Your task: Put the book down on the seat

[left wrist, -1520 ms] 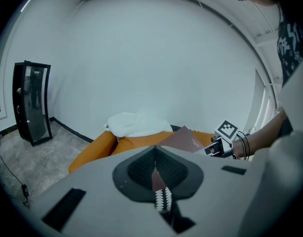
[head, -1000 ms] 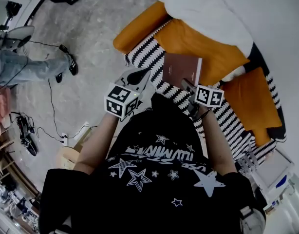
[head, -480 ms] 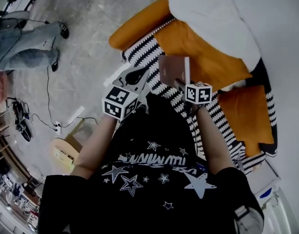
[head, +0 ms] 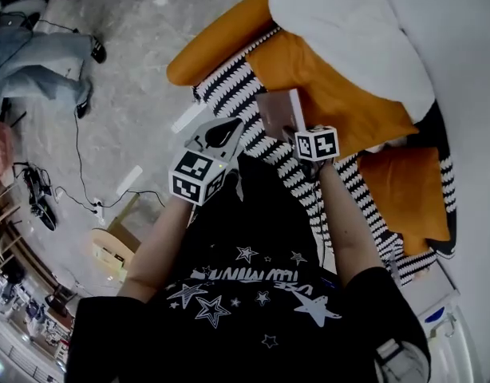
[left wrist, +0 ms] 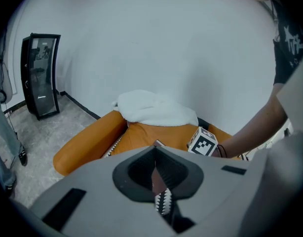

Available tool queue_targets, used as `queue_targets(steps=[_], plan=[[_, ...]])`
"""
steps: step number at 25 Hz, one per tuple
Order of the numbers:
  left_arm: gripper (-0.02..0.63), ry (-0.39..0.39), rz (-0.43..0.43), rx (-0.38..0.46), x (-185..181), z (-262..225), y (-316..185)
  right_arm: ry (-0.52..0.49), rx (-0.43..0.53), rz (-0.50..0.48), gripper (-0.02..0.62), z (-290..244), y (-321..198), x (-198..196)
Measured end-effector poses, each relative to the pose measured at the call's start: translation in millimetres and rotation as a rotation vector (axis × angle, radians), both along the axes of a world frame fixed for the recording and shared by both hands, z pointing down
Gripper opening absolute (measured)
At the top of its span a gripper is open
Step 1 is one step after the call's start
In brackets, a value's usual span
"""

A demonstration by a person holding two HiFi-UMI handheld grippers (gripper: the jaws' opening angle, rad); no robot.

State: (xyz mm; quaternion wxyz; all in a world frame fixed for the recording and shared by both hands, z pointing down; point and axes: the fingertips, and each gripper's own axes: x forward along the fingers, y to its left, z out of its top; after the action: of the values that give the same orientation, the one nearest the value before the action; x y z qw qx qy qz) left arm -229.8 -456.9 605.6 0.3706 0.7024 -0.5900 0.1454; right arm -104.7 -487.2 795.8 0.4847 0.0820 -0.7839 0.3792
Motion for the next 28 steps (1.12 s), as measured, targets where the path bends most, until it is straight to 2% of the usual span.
queue_targets(steps=[4, 10, 18, 24, 28], plan=[[0.008, 0.002, 0.012, -0.015, 0.9, 7.8, -9.7, 0.012, 0.009, -0.101, 0.156, 10.4, 0.0, 1.8], [0.009, 0.000, 0.031, -0.025, 9.8, 14.6, -11.8, 0.017, 0.018, -0.118, 0.156, 19.5, -8.8, 11.1], [0.008, 0.009, 0.041, -0.024, 6.6, 10.9, -7.3, 0.035, 0.113, -0.054, 0.163, 15.0, -23.0, 8.8], [0.008, 0.001, 0.055, 0.001, 9.5, 2.4, 2.8, 0.011, 0.175, 0.088, 0.255, -7.4, -45.6, 6.5], [0.008, -0.005, 0.064, 0.038, 11.4, -10.7, 2.6, 0.014, 0.247, 0.144, 0.264, -28.1, -65.2, 12.3]])
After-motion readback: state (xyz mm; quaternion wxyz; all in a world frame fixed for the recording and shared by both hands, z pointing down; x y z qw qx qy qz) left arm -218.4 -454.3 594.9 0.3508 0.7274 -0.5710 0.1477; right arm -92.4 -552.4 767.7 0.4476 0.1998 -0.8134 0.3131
